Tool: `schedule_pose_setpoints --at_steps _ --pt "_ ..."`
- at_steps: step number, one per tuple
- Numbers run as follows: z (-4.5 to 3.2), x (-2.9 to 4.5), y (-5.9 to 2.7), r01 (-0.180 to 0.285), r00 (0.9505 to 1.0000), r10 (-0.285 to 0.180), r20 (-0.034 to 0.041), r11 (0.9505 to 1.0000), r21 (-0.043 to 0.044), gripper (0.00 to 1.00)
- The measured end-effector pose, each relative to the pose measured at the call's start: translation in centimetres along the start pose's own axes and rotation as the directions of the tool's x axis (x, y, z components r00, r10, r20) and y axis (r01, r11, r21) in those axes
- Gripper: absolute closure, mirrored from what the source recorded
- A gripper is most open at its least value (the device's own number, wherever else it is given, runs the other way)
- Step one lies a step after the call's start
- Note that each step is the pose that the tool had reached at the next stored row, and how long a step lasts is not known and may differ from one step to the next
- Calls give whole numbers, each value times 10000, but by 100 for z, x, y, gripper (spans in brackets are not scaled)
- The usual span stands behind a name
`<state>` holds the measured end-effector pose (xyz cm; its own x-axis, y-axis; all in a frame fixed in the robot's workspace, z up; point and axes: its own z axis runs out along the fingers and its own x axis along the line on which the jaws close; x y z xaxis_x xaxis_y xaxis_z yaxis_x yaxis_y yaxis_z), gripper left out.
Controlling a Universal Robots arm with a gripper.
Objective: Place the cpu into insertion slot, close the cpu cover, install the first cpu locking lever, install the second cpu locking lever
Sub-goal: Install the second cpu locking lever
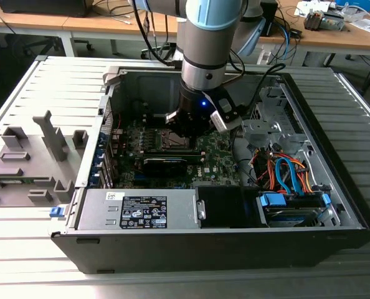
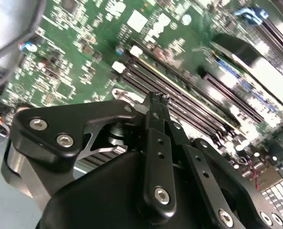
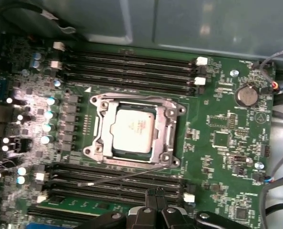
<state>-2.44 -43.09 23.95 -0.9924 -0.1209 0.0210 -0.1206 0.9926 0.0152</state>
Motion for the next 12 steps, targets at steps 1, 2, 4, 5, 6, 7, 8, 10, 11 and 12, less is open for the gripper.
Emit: schedule_pose_setpoints --at_steps 1,2,4,5,6,7,8,10,11,12 --pt "8 -10 -1 1 10000 -1 -2 10000 0 89" --pt "27 -17 -2 0 10000 0 -6 10000 -1 89" --pt "96 -19 -3 -1 10000 1 -6 10000 -1 89" --pt "115 -21 15 -2 10000 2 -7 10000 0 89" --pt "121 -21 26 -1 10000 1 -7 10000 -1 89" --pt "126 -21 39 0 10000 0 -6 10000 -1 89" --pt "137 -18 58 -1 10000 1 -6 10000 -2 89" --pt "152 -14 59 2 10000 -2 -7 10000 -1 89" --pt "164 -11 59 0 10000 0 -6 10000 -2 89" --pt "172 -8 60 -1 10000 1 -7 10000 -2 89"
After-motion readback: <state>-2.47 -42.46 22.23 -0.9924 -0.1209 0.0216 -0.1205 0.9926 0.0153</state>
